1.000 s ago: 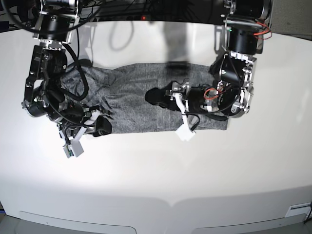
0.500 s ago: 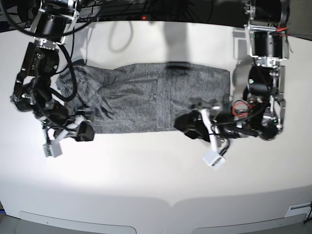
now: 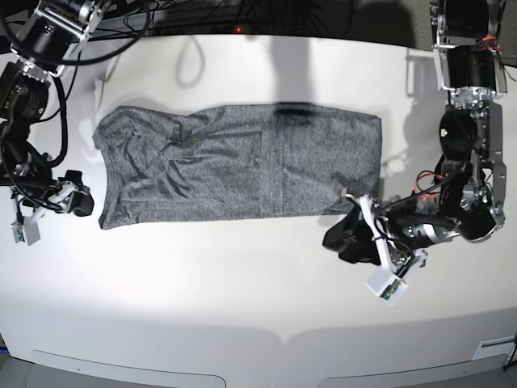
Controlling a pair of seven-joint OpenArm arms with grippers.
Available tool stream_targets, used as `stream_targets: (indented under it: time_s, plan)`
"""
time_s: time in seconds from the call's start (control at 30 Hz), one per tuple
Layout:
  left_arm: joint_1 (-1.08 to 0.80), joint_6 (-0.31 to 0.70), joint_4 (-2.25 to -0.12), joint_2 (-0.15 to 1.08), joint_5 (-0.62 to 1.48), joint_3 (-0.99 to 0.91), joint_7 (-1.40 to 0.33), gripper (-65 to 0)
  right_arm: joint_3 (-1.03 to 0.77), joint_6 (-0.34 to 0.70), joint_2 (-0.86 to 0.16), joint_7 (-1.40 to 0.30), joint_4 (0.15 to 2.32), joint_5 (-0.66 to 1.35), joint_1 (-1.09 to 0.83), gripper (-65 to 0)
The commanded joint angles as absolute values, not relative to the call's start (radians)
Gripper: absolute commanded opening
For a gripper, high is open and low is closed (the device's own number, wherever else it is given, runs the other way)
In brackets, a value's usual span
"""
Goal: Fold the T-shirt properly
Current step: 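Reposition both grippers over the folded bundle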
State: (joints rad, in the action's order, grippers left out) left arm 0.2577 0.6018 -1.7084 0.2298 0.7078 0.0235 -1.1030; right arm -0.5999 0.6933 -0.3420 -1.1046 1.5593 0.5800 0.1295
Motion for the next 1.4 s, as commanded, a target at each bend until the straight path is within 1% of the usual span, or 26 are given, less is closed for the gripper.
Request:
stream_targets:
  time_s: [0.0, 0.1, 0.27, 0.4, 0.47, 0.6, 0.7, 0.77, 0.87, 1.0, 1.1, 1.23, 1.37]
  plan:
    - [0.283, 0.601, -1.728, 0.234, 0.743, 0.02, -1.052, -44.8, -0.601, 0.698, -0.362, -1.089, 1.571, 0.604, 0.146, -30.7]
    - [0.283, 0.601, -1.728, 0.234, 0.777, 0.02, -0.966, -44.8, -0.601, 0.698, -0.363, -1.077, 1.57, 0.635, 0.143, -30.5]
    - [0.284, 0.602, -1.728, 0.234, 0.929, 0.02, -0.968, -44.8, -0.603, 0.698, -0.363, -1.063, 1.571, 0.662, 0.144, -30.5]
    - [0.291, 0.602, -1.728, 0.234, 0.954, 0.02, -0.966, -44.8, -0.603, 0.698, -0.36, -1.071, 1.571, 0.653, 0.144, -30.5]
    - [0.295, 0.602, -1.728, 0.234, 0.922, 0.02, -0.971, -44.8, -0.603, 0.698, -0.354, -1.089, 1.57, 0.614, 0.145, -30.5]
    - [0.304, 0.602, -1.728, 0.233, 0.666, 0.02, -0.97, -44.8, -0.603, 0.696, -0.339, -1.089, 1.557, 0.527, 0.141, -30.5]
    - [0.3, 0.601, -1.728, 0.233, 0.497, 0.02, -0.971, -44.8, -0.603, 0.697, -0.342, -1.076, 1.485, 0.527, 0.142, -30.5]
    - [0.296, 0.601, -1.728, 0.233, 0.443, 0.02, -0.971, -44.8, -0.602, 0.698, -0.344, -1.048, 1.412, 0.527, 0.142, -30.5]
    - [0.29, 0.591, -1.729, 0.233, 0.419, 0.02, -0.971, -44.9, -0.602, 0.698, -0.344, -0.998, 1.303, 0.527, 0.159, -30.5]
    - [0.247, 0.587, -1.744, 0.233, 0.424, 0.022, -0.97, -44.9, -0.601, 0.698, -0.344, -0.999, 1.221, 0.527, 0.186, -30.5]
    - [0.177, 0.587, -1.79, 0.234, 0.423, 0.021, -0.95, -45.0, -0.584, 0.698, -0.343, -0.999, 1.193, 0.529, 0.186, -30.5]
    - [0.064, 0.591, -1.862, 0.233, 0.417, 0.021, -0.925, -45.1, -0.528, 0.698, -0.343, -1.026, 1.136, 0.611, 0.186, -30.5]
    - [-0.023, 0.59, -1.872, 0.234, 0.372, 0.021, -0.888, -45.0, -0.473, 0.698, -0.341, -1.032, 1.105, 0.637, 0.186, -30.5]
